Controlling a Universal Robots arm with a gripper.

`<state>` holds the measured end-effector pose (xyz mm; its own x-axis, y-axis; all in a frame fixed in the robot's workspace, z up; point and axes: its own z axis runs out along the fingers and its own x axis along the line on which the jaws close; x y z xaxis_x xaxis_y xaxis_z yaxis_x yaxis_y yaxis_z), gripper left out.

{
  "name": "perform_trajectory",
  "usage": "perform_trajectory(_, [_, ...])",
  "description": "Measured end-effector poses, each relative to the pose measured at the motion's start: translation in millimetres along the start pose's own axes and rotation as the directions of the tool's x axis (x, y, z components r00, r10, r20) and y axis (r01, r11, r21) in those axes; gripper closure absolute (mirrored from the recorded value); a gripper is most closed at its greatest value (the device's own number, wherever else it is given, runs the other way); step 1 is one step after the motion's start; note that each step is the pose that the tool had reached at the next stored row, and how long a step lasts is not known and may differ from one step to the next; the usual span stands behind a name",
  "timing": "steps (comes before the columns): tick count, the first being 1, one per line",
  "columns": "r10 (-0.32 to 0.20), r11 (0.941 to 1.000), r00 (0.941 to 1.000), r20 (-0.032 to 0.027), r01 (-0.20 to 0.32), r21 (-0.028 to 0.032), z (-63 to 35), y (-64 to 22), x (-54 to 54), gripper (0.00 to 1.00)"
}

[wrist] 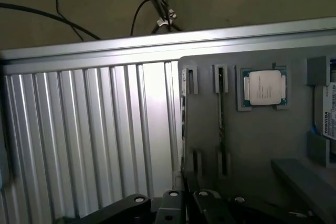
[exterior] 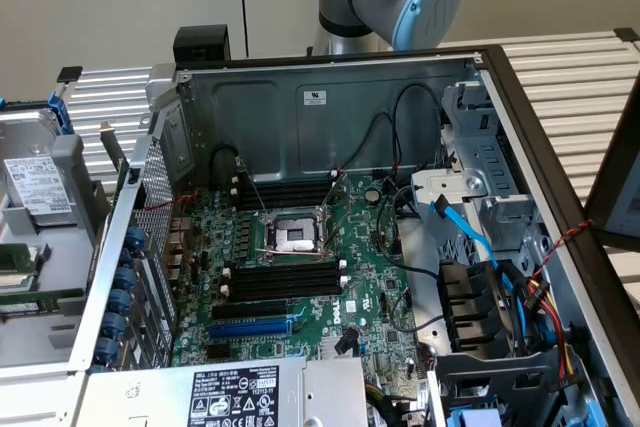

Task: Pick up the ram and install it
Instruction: 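Pick up the ram and move it above insertion slot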

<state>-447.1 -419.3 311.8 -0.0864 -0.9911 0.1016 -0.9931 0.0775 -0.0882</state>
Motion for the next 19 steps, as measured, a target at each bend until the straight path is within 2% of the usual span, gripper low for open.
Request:
perform_trajectory(4, [-0.015,0.9999,0.9999,0.0037,0.015,-0.0003,-14.2,-7.0,1.3,0.87])
perform_trajectory(7, [-0.030,0.9996,0.9995,0.0116,0.030,0.0005,-23.2,-11.7,2.3,0.87])
perform_trajectory(12, [-0.048,0.9989,0.9988,0.0139,0.048,0.0021,-24.0,-24.2,2.1,0.87])
perform_trajectory(16, [-0.051,0.9987,0.9986,0.0149,0.051,0.0020,-23.7,-39.3,1.6,0.87])
perform_trajectory(19, [-0.055,0.9985,0.9983,0.0214,0.055,0.0021,-33.0,-49.0,2.2,0.87])
